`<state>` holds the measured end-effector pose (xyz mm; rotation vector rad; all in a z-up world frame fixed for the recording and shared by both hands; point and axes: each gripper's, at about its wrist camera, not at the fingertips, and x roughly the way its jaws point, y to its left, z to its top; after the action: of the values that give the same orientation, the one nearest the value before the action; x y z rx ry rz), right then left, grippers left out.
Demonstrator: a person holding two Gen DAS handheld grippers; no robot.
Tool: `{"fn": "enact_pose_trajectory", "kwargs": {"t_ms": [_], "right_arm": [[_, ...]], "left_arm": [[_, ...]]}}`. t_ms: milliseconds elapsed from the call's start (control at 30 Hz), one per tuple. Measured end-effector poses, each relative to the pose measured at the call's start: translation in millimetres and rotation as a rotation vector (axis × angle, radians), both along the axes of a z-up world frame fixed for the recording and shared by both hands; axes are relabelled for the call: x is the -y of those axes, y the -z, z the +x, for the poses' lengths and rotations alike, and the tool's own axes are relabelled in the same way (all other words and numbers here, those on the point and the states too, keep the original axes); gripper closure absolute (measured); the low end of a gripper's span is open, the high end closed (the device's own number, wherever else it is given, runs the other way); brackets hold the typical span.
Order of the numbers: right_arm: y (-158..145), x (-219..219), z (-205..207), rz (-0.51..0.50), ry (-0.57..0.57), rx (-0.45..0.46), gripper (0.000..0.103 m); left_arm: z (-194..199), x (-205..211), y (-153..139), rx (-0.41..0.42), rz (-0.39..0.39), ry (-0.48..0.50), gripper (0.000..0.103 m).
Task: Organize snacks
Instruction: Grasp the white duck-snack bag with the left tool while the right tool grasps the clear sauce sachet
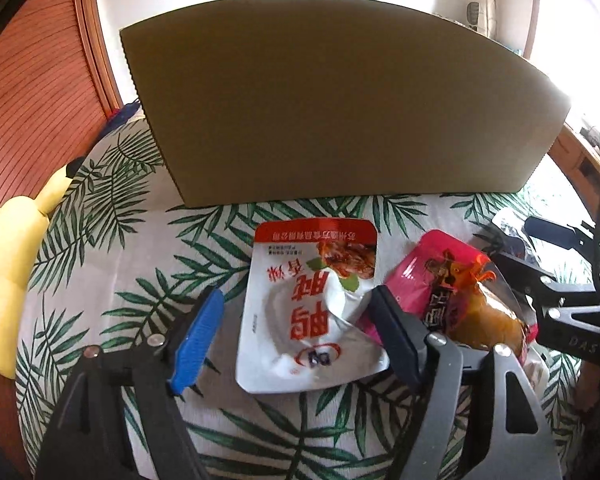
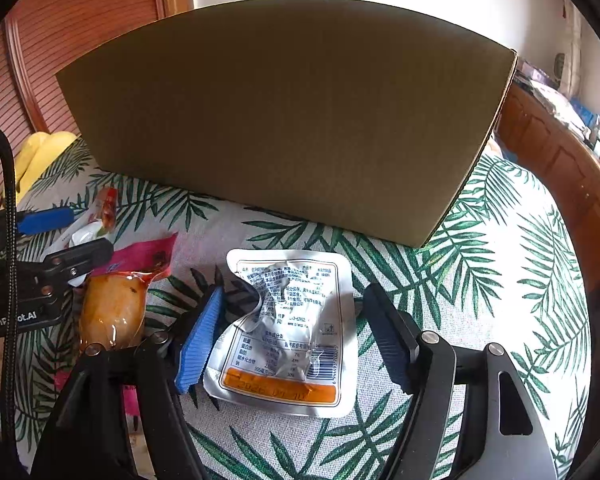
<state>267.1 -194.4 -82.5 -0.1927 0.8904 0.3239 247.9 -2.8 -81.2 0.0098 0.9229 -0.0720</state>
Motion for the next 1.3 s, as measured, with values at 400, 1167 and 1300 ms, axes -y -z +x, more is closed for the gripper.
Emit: {"fn": "enact_pose_trajectory", "kwargs": {"t_ms": [400,1167,1300], "right_arm": [[0,0,0,-0.002,-0.001,0.0,0.029],[1,6,-5,-0.009,-0.071,-0.035,0.037],[-1,12,-8,-0.002,-0.074,-0.043,0.045]], "left_arm": [[-12,9,-7,0.0,0.021,0.04,0.043],[-43,4,-24,0.08,-0.051,0.067,0.044],[-47,1,-25,0.088,-0.07,0.07,0.044]]}}
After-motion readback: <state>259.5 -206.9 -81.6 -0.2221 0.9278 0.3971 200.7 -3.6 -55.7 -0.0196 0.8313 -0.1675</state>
